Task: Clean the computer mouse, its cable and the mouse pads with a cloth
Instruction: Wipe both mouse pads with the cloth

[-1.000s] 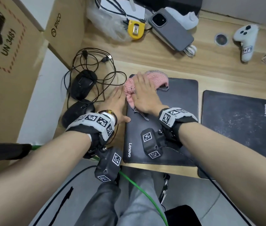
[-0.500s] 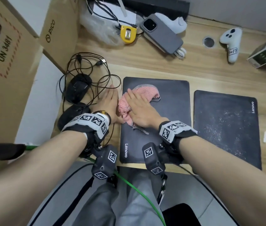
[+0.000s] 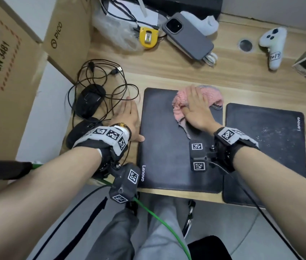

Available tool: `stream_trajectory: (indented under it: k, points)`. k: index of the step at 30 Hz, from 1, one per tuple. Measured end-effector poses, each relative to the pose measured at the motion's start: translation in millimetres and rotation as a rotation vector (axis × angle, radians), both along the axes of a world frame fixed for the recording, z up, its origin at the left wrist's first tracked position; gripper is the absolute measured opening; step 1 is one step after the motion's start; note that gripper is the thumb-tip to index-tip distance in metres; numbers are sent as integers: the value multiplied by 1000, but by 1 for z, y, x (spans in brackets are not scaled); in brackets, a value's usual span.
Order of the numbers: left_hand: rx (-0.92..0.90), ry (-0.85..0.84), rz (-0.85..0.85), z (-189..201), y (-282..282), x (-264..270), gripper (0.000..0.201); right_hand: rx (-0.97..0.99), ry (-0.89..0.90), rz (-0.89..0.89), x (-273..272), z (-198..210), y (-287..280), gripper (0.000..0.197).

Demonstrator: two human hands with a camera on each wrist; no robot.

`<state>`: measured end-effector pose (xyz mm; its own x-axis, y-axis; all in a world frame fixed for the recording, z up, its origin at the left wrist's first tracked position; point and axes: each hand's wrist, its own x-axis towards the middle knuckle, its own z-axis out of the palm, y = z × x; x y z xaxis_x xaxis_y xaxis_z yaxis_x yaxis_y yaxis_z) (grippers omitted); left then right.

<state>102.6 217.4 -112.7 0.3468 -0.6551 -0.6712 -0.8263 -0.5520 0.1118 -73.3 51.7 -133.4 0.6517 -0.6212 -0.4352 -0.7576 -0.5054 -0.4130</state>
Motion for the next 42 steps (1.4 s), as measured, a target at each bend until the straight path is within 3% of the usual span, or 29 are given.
stream_trajectory:
  k: [3,7,13,16,18,20,23,29,34,38,42]
  points:
    - [1,-1,2,0,-2,-1,134,1,41,-175,-48,5,-18,71]
    - [-14,11,19,-3,1,3,135,-64,63,-201,-45,0,0,70]
    - [-66,25,47,-5,3,4,131,-43,12,191,-2,6,91,75]
    - [-97,42,40,-6,4,7,122,-49,-10,372,-5,5,149,76]
    - [-106,16,28,-4,6,3,127,-61,-57,411,-20,3,175,75]
    - [-106,-3,34,-1,7,-3,127,-12,-227,347,-38,5,187,66]
    - [-100,-24,25,2,6,-6,124,74,-464,84,-58,16,167,39]
    - [-109,-35,25,-2,4,-4,122,-270,-474,-584,-90,56,61,50]
    - [-138,-7,43,-7,6,-2,121,-432,-474,-646,-82,48,25,46]
    - [-144,5,56,-11,8,1,123,-278,-306,-613,-56,14,52,49]
    - [-161,0,53,-12,8,1,122,-143,-106,-488,-44,-6,105,74]
